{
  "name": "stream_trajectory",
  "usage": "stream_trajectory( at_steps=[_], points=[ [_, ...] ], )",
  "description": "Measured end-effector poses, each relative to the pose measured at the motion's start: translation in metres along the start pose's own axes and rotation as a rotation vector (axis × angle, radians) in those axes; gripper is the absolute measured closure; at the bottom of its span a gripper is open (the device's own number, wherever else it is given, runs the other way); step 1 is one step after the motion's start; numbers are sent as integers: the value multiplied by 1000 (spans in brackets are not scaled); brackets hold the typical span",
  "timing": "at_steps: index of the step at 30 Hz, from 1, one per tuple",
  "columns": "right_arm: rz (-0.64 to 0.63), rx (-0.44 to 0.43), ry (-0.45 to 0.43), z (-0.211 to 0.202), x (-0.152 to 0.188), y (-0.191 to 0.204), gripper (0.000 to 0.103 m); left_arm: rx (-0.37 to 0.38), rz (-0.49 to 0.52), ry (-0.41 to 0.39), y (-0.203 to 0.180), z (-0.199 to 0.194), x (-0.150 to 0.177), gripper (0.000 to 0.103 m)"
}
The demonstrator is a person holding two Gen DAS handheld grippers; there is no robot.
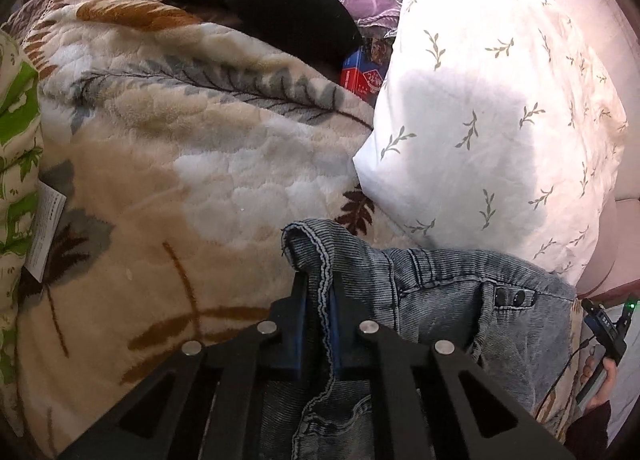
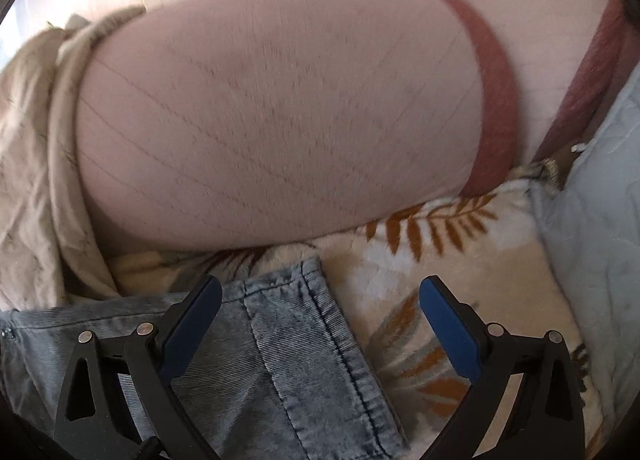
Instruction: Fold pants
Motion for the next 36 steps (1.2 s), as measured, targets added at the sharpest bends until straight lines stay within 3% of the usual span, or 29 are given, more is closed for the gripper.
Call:
stream_trajectory(
  at_steps=[7,8,10,12,14,20,26,32,36],
  points=[
    [30,-4,113,44,-4,6,26,3,-12,-11,4,16,9,92],
    [48,-6,149,52,-3,4,35,10,-12,-15,18,11,3,92],
    [73,-32,115,53,-2,3,41,15,-10,-27,24,21,3,93],
    [58,-65,107,49,2,5,79,25,-6,-44,23,11,6,93],
    [69,-96,114,43,7,3,85,41,-8,-66,22,-1,10,93],
    [61,-146,-4,-11,26,-4,87,115,17,-131,9,-62,26,93],
    [73,-247,-166,-97,67,-22,87,198,52,-191,4,-117,60,93],
    [98,-304,-213,-149,129,-50,87,248,80,-233,17,-165,119,93],
    [119,-332,-188,-152,187,-73,87,260,88,-222,34,-182,175,93]
  ],
)
Point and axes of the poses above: each gripper's, at about its wrist camera, not at the fingertips, and z roughly the way its jaws point, y to its left, x to its underside, the point moved 5 cm from there along z, roughly the way its jaws point, and after that the axes turned 13 degrees about y, right-handed, at the moved point
